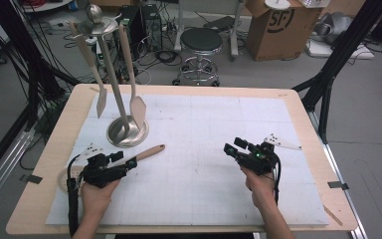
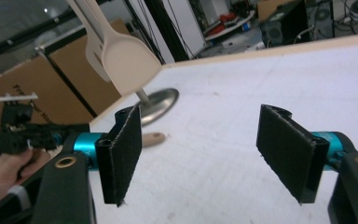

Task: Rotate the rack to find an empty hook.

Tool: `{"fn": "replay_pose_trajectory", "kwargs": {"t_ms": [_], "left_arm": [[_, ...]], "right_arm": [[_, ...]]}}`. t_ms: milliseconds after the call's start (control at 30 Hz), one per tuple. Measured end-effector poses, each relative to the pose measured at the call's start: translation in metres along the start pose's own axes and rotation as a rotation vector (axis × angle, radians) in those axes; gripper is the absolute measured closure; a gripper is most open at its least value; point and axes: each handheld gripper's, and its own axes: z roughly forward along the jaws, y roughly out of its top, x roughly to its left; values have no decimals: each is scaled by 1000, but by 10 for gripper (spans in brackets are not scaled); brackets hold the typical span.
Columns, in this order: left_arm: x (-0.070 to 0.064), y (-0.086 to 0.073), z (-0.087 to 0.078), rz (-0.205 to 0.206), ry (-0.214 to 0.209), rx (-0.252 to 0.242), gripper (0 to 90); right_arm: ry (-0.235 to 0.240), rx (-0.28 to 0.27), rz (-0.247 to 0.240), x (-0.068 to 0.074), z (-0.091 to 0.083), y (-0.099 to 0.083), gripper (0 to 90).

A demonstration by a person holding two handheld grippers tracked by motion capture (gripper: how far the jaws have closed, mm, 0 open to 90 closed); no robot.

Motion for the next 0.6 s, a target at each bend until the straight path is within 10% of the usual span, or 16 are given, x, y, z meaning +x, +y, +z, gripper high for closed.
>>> {"fn": "replay_pose_trajectory", "kwargs": {"t_ms": [600], "left_arm": [[-1,1,0,21,9,-25,320]], "right_arm": [[-31,-23,24,-11,-14,-9,292]]}}
